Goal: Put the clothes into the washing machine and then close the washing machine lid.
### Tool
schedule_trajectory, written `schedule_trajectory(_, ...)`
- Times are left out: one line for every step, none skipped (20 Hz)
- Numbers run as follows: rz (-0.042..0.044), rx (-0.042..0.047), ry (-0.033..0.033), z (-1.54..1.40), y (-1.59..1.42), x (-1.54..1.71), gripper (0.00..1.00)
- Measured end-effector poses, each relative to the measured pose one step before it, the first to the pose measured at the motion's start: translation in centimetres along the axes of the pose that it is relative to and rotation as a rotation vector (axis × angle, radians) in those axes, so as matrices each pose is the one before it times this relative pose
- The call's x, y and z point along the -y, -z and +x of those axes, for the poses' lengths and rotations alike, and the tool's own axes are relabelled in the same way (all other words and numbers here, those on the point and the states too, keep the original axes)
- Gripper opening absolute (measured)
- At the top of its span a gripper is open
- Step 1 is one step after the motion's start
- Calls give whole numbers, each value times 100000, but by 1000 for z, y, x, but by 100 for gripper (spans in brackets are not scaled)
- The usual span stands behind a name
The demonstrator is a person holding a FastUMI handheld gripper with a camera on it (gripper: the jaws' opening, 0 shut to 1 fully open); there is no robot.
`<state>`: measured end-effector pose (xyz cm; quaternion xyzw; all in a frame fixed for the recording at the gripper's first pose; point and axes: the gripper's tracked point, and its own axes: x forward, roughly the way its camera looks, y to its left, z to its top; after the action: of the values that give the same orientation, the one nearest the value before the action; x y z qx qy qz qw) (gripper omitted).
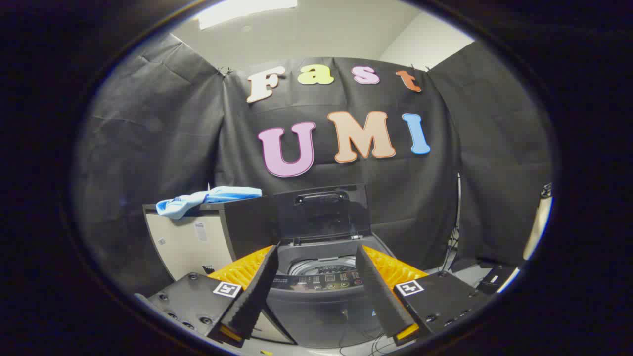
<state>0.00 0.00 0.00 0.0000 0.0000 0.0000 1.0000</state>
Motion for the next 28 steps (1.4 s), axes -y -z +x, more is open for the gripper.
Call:
schedule_trajectory(163,591,-48,-183,-167,-152,97)
schedule_trajectory(-238,602,469,-11,-174,25,97)
schedule_trajectory(-120,25,128,46,86,41,97)
schedule_trajectory(60,-327,-200,113,52,-133,97)
schedule_trajectory(-125,-526,-338,156,77,-158,97)
schedule_trajectory(-350,-463,54,39,17,-72,97)
schedule_trajectory(-547,-113,20,71,-82,-34,97)
schedule_trajectory(-635,-127,148,191,-108,-85,97)
schedule_trajectory(-381,-359,330,181,111,-73,97)
schedule_trajectory(-269,-397,102,329,10,-133,98)
schedule_trajectory(43,-187,-75,324,147,-194,98)
schedule_trajectory(117,-446,-250,340,56,-252,98)
schedule_trajectory(-161,-537,-55,399,248,-168,98)
schedule_trajectory(-484,-464,-44,438,31,-237,98)
schedule_trajectory(-635,-660,193,450,175,-219,98)
schedule_trajectory(-639,-807,76,535,128,-248,98)
schedule_trajectory(-561,-603,-620,601,24,-474,98)
schedule_trajectory(-354,-329,-645,572,-258,-524,98)
schedule_trajectory(-371,622,-590,513,-461,-427,98)
schedule_trajectory(-824,629,-490,586,-664,-432,98)
schedule_trajectory(-1108,142,-364,662,-468,-490,98)
schedule_trajectory(-647,525,189,657,-748,-363,98)
schedule_trajectory(123,960,-371,612,-904,-619,98)
schedule_trajectory(952,1726,-1649,553,-1240,-1064,98)
schedule_trajectory(971,1660,-1629,602,-1221,-1179,98)
schedule_trajectory(484,931,-1486,656,-1198,-1063,98)
schedule_trajectory(214,348,-851,681,-924,-816,98)
schedule_trajectory(200,319,-755,768,-1028,-879,98)
